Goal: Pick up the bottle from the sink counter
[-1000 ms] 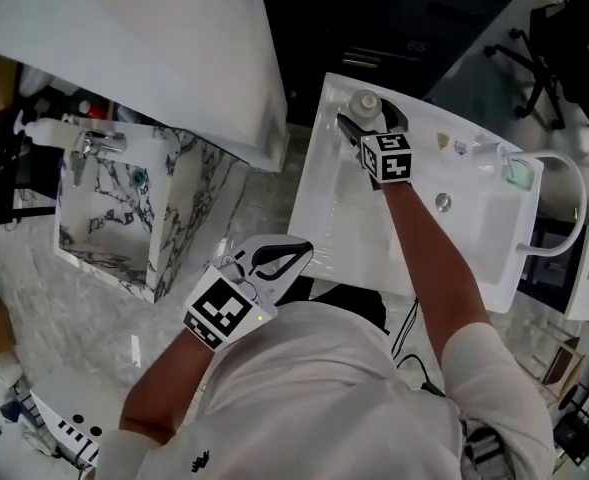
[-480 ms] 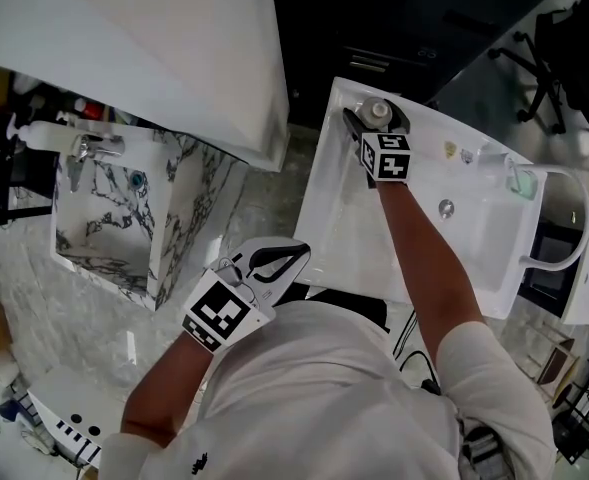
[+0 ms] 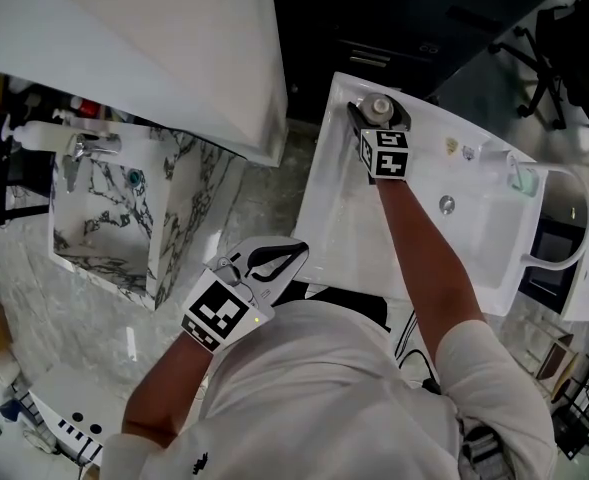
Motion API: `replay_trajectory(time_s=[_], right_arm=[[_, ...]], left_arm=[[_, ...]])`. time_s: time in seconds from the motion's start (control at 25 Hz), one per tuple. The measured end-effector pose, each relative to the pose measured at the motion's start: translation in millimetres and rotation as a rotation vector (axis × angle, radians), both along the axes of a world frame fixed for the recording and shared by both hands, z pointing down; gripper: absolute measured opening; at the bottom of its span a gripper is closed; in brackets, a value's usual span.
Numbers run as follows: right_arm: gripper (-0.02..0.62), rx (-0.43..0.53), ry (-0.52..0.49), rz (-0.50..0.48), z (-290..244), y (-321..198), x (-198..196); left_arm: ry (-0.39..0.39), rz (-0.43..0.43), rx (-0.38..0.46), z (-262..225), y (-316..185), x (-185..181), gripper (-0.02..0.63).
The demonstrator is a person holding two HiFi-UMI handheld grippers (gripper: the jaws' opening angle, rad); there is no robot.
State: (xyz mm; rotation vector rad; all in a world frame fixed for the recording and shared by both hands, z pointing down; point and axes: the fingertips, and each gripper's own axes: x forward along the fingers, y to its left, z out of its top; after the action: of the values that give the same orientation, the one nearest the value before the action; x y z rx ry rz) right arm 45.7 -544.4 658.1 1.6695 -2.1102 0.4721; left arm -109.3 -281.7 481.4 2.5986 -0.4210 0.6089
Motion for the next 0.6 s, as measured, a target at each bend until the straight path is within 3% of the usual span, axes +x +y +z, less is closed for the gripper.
replay_trajectory(time_s=[0.6], right_arm=[[0.35,-0.019,-0.025,-0.074,-11.1,22.4,-2.5]], left_arm=[[0.005,0.017,-0.003,-0.4,13.0,9.2,0.006]])
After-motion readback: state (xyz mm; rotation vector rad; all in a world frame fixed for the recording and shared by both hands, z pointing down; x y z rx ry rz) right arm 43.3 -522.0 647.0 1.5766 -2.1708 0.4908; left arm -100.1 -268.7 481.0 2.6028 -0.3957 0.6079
